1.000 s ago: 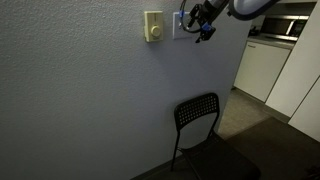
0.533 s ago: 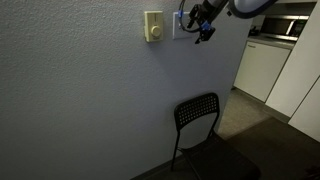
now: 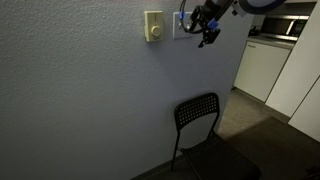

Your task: Turn on the light switch on the right then turn it off

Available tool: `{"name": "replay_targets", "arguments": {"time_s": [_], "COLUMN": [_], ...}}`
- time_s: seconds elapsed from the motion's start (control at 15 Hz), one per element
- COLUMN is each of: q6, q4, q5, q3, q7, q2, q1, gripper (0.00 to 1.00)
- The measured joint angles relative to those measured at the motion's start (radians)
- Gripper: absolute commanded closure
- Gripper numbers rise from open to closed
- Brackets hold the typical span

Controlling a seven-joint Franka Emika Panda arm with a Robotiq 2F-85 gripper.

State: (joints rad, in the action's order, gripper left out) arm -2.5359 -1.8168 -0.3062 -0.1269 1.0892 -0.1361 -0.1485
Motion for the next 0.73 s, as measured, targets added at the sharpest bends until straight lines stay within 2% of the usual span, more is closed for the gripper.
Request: {"name": "replay_targets", "arguments": {"time_s": [0.73], "q6": [0.022], "q4": [-0.119], "q5": [0.015], "q3": [-0.009], "q7": [-0.005], "q2": [0.071], "q1": [-0.001], "gripper": [0.0]}}
